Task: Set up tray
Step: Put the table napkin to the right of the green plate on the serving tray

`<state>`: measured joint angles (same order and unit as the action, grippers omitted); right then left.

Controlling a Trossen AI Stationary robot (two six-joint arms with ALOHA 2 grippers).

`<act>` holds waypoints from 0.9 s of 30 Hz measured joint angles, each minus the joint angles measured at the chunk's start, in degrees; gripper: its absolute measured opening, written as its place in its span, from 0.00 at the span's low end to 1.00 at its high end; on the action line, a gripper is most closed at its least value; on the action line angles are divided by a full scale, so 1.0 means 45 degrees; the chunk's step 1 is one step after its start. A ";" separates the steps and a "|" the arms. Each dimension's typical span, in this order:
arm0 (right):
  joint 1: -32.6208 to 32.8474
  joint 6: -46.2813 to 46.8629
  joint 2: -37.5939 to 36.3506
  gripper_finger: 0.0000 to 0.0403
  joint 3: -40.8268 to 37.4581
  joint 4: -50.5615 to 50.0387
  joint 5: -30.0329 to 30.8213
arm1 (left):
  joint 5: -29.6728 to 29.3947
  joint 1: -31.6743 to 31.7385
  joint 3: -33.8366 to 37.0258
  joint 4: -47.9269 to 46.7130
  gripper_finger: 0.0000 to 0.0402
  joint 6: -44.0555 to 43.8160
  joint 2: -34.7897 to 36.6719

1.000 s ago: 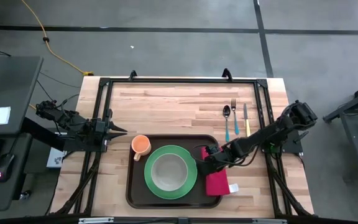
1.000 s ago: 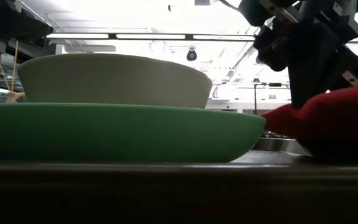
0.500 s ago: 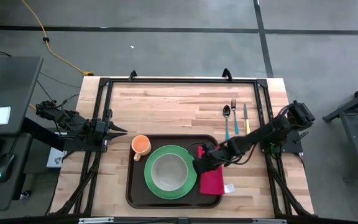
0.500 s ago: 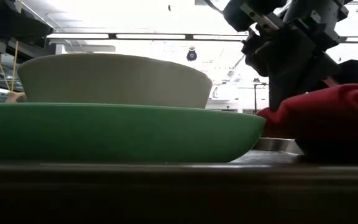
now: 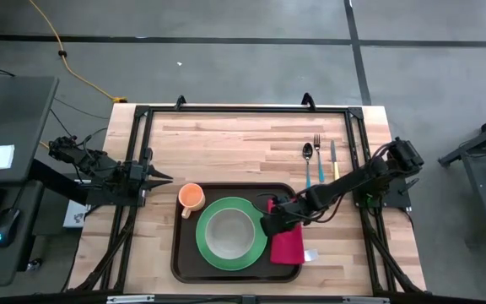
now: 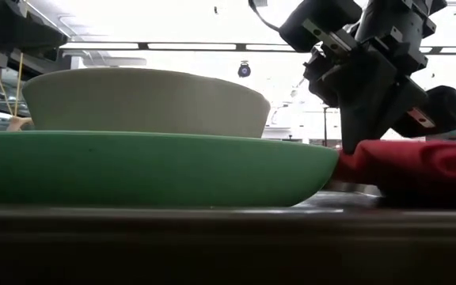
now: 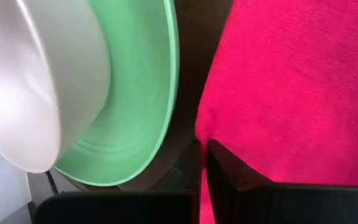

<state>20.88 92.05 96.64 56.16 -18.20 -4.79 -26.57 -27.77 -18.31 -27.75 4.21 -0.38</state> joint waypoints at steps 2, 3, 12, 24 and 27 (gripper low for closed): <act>0.0000 -0.0001 0.0183 0.00 -0.0005 0.0207 -0.0037 | 0.0005 0.0000 0.0000 -0.0003 0.17 0.0000 -0.0005; 0.0000 -0.0011 0.0261 0.00 -0.0005 0.0282 -0.0060 | 0.0010 0.0000 0.0000 0.0009 0.17 0.0000 -0.0004; -0.0231 -0.0282 0.0457 0.00 -0.0010 0.0589 0.0045 | 0.0005 0.0000 0.0000 0.0046 0.17 -0.0043 0.0000; -0.0670 -0.0806 0.0457 0.00 -0.0010 0.0492 0.0052 | 0.0005 0.0000 0.0000 0.0049 0.17 -0.0053 0.0000; -0.0670 -0.0808 0.0457 0.00 -0.0010 0.0408 0.0028 | 0.0005 0.0000 0.0000 0.0049 0.17 -0.0053 -0.0005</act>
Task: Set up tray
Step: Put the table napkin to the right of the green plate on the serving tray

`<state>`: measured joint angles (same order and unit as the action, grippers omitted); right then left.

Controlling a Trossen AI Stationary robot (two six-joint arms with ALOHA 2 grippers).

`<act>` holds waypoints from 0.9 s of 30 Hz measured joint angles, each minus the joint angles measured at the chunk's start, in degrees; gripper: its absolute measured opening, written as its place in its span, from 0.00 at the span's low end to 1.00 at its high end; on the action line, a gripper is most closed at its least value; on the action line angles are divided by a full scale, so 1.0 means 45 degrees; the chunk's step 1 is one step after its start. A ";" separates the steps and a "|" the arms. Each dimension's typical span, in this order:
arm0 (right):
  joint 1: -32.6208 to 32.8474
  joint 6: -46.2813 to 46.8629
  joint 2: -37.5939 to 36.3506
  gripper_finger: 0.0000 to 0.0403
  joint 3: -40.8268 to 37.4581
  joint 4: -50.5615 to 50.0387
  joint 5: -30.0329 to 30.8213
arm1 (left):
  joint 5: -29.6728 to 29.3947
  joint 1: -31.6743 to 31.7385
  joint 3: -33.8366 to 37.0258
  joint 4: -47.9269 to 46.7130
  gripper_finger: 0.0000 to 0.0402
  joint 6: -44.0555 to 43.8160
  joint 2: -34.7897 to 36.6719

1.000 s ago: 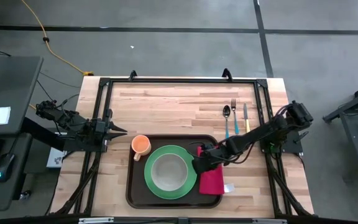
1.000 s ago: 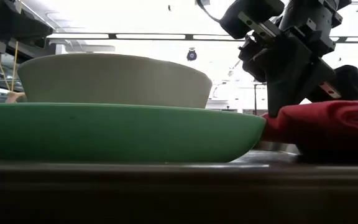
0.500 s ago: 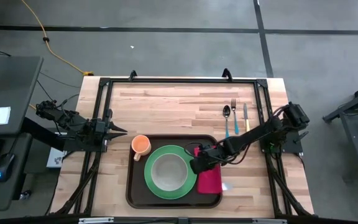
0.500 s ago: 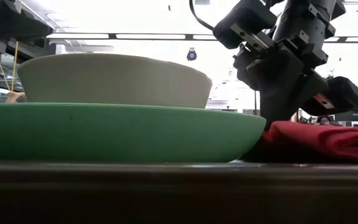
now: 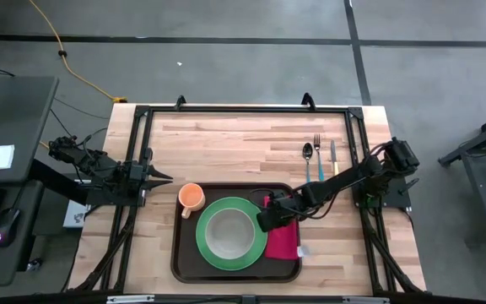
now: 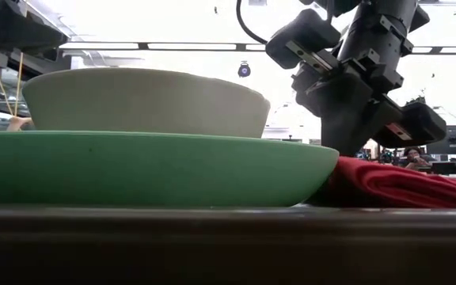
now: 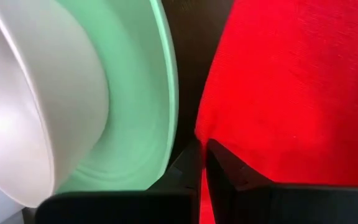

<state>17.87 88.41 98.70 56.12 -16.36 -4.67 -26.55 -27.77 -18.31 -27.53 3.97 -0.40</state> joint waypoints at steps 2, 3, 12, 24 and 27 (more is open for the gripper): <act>0.0000 0.0002 0.0000 0.00 0.0000 -0.0066 -0.0017 | 0.0000 0.0000 0.0000 0.0000 0.17 0.0000 0.0003; 0.0000 0.0002 0.0000 0.00 0.0000 -0.0083 -0.0040 | 0.0000 0.0000 0.0000 0.0000 0.17 0.0002 0.0001; 0.0027 0.0002 0.0000 0.00 0.0000 -0.0072 -0.0288 | -0.0005 0.0000 0.0000 0.0000 0.17 0.0005 0.0002; 0.0039 -0.0177 0.0000 0.00 0.0000 -0.0019 -0.0379 | -0.0010 0.0000 0.0000 0.0005 0.17 0.0005 0.0005; 0.0046 -0.0220 0.0000 0.00 0.0000 -0.0019 -0.0507 | -0.0010 0.0000 0.0000 0.0002 0.17 0.0005 0.0001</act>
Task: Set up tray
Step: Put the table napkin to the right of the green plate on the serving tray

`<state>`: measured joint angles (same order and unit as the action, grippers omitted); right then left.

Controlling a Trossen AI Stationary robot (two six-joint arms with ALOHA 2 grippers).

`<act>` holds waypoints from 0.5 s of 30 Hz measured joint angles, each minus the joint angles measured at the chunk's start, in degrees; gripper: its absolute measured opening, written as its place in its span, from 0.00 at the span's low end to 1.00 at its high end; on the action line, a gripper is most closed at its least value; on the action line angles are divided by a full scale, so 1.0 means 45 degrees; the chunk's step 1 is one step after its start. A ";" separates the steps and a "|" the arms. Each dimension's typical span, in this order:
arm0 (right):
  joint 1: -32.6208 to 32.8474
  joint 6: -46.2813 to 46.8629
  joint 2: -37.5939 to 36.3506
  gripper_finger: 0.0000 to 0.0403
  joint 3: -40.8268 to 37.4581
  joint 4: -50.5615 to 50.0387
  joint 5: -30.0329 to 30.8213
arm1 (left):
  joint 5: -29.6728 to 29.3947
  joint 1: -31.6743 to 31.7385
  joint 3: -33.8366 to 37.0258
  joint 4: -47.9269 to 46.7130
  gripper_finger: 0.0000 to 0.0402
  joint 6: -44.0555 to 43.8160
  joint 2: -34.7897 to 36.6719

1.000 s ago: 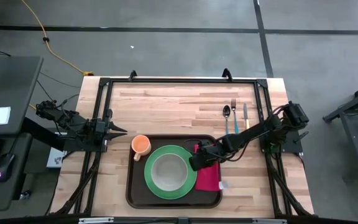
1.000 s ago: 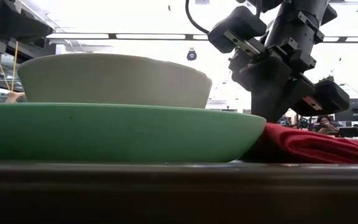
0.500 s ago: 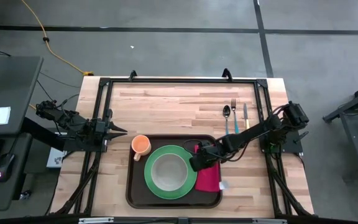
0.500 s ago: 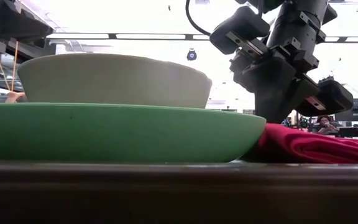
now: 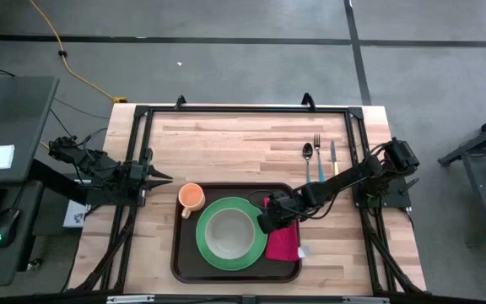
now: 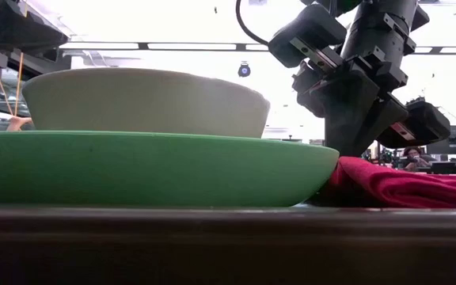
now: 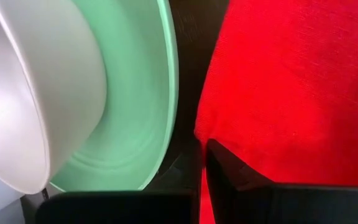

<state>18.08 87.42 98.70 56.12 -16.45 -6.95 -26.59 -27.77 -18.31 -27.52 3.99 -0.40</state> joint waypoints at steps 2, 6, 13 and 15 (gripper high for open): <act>0.0072 -0.0006 0.0000 0.00 0.0000 -0.0002 -0.0007 | 0.0000 0.0000 0.0000 -0.0001 0.17 0.0000 0.0004; 0.0080 -0.0009 0.0000 0.00 0.0000 0.0000 -0.0041 | -0.0005 0.0000 0.0000 0.0007 0.17 0.0000 -0.0001; 0.0080 -0.0113 0.0000 0.00 0.0000 0.0000 0.0040 | -0.0005 0.0000 0.0000 0.0014 0.17 0.0000 -0.0001; 0.0080 -0.0113 0.0000 0.00 0.0000 0.0000 -0.0007 | -0.0005 0.0000 0.0000 0.0071 0.17 -0.0002 0.0004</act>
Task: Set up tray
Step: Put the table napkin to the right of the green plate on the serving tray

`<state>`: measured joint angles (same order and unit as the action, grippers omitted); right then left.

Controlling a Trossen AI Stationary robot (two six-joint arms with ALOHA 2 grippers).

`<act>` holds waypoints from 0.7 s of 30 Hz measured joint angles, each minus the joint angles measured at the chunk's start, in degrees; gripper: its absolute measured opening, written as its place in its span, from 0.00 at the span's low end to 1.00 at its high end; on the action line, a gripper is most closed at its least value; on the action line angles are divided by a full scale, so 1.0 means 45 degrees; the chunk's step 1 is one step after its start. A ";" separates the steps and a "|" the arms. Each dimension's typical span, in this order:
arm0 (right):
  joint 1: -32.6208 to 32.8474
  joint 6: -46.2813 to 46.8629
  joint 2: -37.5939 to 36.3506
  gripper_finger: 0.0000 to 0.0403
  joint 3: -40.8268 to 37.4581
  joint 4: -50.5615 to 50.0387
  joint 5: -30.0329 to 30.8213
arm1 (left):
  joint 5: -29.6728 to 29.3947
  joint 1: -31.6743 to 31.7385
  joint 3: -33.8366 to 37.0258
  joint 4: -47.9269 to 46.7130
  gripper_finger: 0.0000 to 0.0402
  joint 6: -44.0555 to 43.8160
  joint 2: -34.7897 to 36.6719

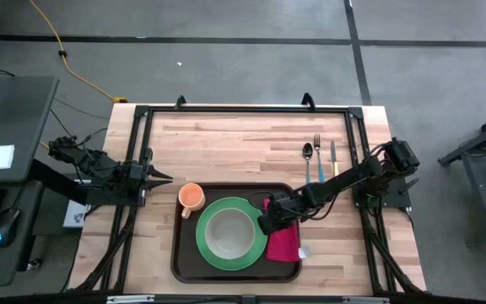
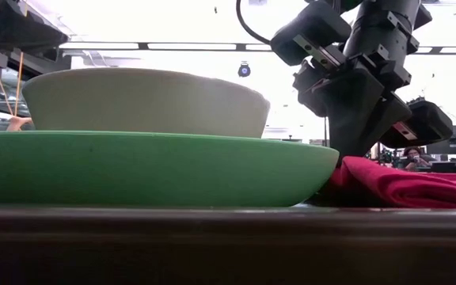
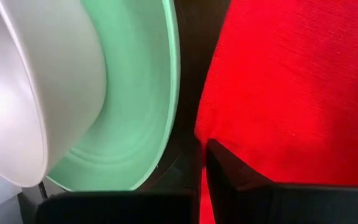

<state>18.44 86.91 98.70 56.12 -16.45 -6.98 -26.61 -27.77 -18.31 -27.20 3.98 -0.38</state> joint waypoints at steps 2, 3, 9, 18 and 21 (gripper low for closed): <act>-0.0005 0.0000 0.0000 0.00 0.0000 0.0000 -0.0006 | 0.0000 0.0000 0.0000 0.0024 0.17 0.0002 -0.0004; -0.0005 0.0000 0.0000 0.00 0.0000 0.0000 -0.0006 | 0.0000 0.0000 0.0000 0.0019 0.17 0.0002 -0.0003; 0.0019 -0.0049 0.0000 0.00 0.0000 0.0000 -0.0011 | 0.0000 0.0000 0.0000 0.0019 0.17 0.0002 0.0000; 0.0024 -0.0209 0.0000 0.00 0.0000 0.0094 -0.0103 | 0.0000 0.0000 0.0000 0.0019 0.17 0.0002 -0.0005; 0.0024 -0.0314 0.0000 0.00 0.0000 0.0092 -0.0055 | 0.0000 0.0000 0.0000 0.0019 0.17 0.0002 0.0000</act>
<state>18.55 85.50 98.70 56.12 -16.03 -7.23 -26.61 -27.77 -18.31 -27.11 3.99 -0.38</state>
